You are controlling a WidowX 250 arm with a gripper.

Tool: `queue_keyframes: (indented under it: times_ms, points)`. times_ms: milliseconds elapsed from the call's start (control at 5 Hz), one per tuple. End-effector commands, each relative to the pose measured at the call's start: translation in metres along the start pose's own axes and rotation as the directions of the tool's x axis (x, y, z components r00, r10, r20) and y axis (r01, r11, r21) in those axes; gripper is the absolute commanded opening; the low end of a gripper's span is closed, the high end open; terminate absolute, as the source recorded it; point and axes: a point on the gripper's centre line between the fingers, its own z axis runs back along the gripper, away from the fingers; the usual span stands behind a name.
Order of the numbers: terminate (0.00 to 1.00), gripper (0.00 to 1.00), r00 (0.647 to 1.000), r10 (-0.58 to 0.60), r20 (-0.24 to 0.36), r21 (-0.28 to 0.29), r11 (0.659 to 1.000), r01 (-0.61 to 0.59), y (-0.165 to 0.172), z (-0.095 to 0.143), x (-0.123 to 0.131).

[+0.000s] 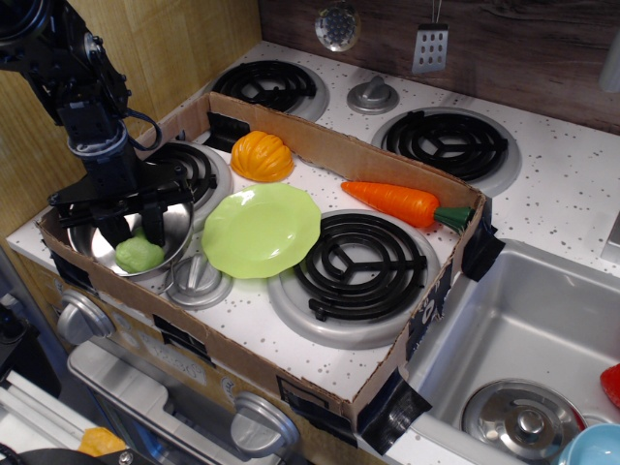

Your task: Take broccoli out of pan

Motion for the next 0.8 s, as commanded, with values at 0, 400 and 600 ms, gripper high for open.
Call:
queue_keyframes:
  times_ms: [0, 400, 600]
  points:
    - [0.00, 0.00, 0.999, -0.035, 0.006, 0.030, 0.999, 0.035, -0.002, 0.023, 0.012]
    - [0.00, 0.00, 0.996, -0.084, 0.001, 0.124, 0.989, 0.084, -0.026, 0.082, 0.045]
    - [0.00, 0.00, 0.994, -0.107, 0.027, 0.170, 0.980, 0.101, -0.046, 0.102, 0.057]
